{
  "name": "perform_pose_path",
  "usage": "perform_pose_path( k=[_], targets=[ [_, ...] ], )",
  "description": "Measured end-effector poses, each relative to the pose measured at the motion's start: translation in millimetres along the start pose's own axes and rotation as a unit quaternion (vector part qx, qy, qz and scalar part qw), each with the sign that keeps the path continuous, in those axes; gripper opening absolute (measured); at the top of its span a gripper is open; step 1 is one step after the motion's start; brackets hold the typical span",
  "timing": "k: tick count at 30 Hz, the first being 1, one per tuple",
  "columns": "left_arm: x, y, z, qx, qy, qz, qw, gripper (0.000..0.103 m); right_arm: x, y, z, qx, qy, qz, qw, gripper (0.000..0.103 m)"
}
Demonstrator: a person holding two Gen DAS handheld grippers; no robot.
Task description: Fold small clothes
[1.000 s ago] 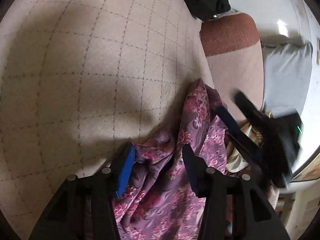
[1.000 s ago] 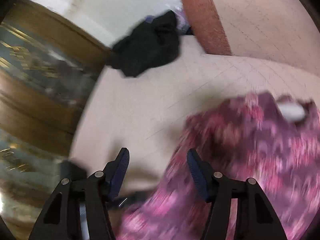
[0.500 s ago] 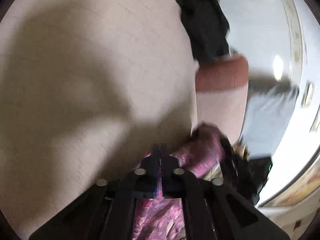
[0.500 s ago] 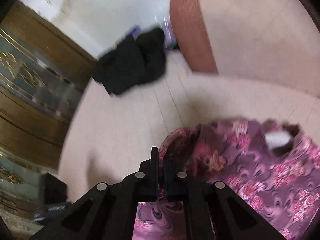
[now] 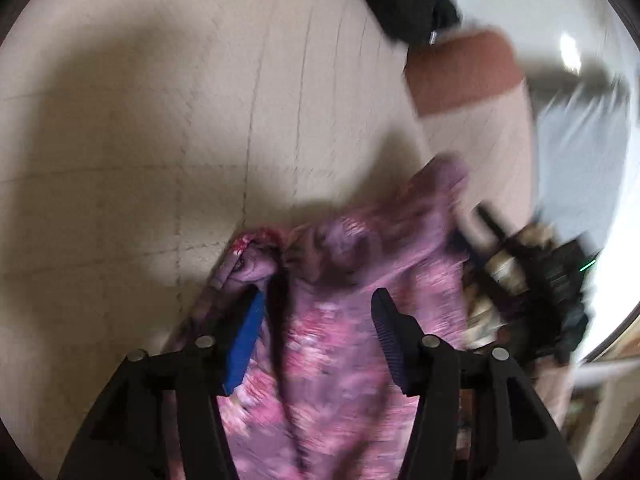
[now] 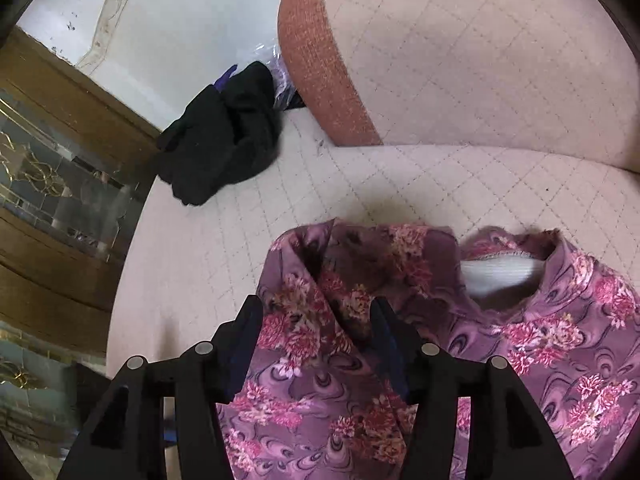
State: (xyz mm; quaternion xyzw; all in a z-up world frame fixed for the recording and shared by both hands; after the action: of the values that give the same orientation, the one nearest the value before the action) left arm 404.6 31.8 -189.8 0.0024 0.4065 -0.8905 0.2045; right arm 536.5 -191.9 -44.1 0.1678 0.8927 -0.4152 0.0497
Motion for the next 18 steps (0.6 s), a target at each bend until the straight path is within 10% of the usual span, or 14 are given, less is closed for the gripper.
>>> perform_pose_path(
  k=[7,8,9,10,15,18],
  targets=[
    [-0.2,-7.2,-24.3,0.042,-0.075,0.008,0.9962,0.004,1.8,36.0,-0.8,0.029,-0.019,-0.010,0.999,0.042],
    [-0.5,-6.2,-23.9,0.043,-0.072,0.005,0.9964,0.004,2.2,42.9,5.1,0.037,-0.012,-0.014,0.999,0.040],
    [0.7,-6.5,-20.3,0.039,-0.062,0.005,0.9973,0.004,5.2,52.3,12.4,0.043,0.000,-0.029,0.999,0.008],
    [-0.8,-11.0,-16.0,0.035,-0.055,0.012,0.9978,0.003,9.2,56.5,16.2,0.054,0.007,-0.043,0.998,0.003],
    [-12.7,-48.1,-22.9,0.030,-0.072,0.085,0.9933,0.003,-4.6,33.7,8.3,0.038,0.020,0.017,0.999,0.004],
    [-1.2,-25.6,-34.8,0.028,-0.103,0.034,0.9937,0.011,1.6,55.5,31.3,0.091,0.051,-0.032,0.994,0.004]
  ],
)
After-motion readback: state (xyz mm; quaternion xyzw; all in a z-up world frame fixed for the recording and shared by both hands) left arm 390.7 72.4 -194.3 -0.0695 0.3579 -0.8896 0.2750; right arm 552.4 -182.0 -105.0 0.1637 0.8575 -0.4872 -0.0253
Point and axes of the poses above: each gripper's, at about its wrist camera, not at the fingertips, and y roughly the way its jaws point, z to its right, x to its underside, the point moved 7 cm from there along y, roughly the way its jaws point, and after that the axes turned 14 degrees about y, right-handed, at the moved point
